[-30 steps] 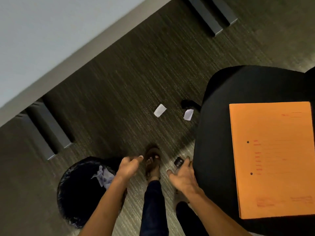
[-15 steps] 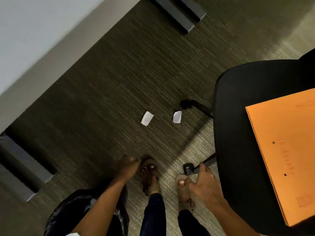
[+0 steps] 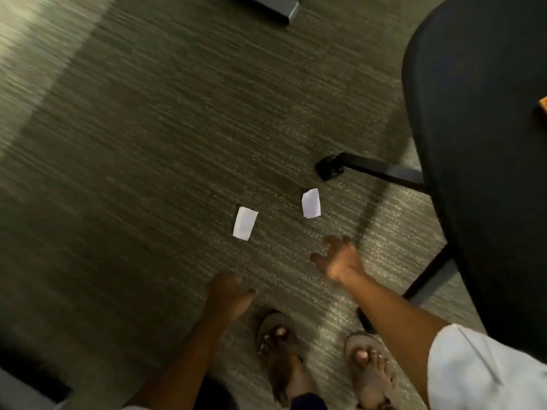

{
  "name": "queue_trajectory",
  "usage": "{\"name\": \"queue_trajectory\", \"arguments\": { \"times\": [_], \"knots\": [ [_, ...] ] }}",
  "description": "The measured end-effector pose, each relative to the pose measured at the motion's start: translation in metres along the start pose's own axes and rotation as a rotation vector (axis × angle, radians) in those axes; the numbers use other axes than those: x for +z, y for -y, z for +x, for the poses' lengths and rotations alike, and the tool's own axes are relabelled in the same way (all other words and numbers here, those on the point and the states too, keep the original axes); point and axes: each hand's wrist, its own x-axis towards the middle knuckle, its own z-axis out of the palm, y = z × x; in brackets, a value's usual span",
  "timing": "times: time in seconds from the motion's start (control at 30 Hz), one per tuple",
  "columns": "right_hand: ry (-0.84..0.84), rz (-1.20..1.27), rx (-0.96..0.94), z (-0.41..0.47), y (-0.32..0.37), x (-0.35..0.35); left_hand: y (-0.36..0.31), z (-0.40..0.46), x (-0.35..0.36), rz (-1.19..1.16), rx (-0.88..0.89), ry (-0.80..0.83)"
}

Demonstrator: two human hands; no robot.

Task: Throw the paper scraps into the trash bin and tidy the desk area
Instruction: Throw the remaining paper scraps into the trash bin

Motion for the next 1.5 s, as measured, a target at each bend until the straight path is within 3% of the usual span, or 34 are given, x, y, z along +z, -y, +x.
{"name": "queue_trajectory", "arguments": {
  "times": [0.13,0.27,0.37,0.67,0.77,0.97,1.07,1.2,1.37,1.5],
  "knots": [
    [-0.003,-0.101,-0.022,0.055,-0.01,0.02,0.0,0.053,0.011,0.099,0.113,-0.031],
    [-0.034,-0.197,-0.179,0.089,-0.008,0.033,-0.006,0.105,0.01,0.071,0.145,-0.13],
    [-0.045,-0.262,-0.299,0.109,0.0,0.032,-0.018,0.132,0.003,-0.063,0.132,-0.095],
    [-0.118,-0.198,-0.341,0.129,0.025,0.029,-0.041,0.15,0.014,-0.127,0.209,-0.138],
    [-0.078,-0.059,-0.394,0.117,0.029,0.033,-0.053,0.134,0.013,-0.296,0.199,-0.156],
    [-0.163,0.466,-0.173,0.004,0.026,0.028,-0.056,0.028,-0.004,-0.66,0.062,-0.216],
    [-0.095,0.599,-0.111,-0.077,0.031,0.004,-0.068,-0.053,-0.022,-0.851,-0.058,-0.269],
    [0.035,0.787,-0.192,-0.172,0.04,-0.044,-0.101,-0.152,-0.058,-1.021,-0.056,-0.267],
    [0.019,0.576,-0.277,-0.241,0.051,-0.101,-0.126,-0.251,-0.104,-1.322,0.003,-0.17],
    [0.052,0.438,-0.388,-0.291,0.065,-0.134,-0.125,-0.313,-0.13,-1.365,0.092,-0.2]
  ]
}}
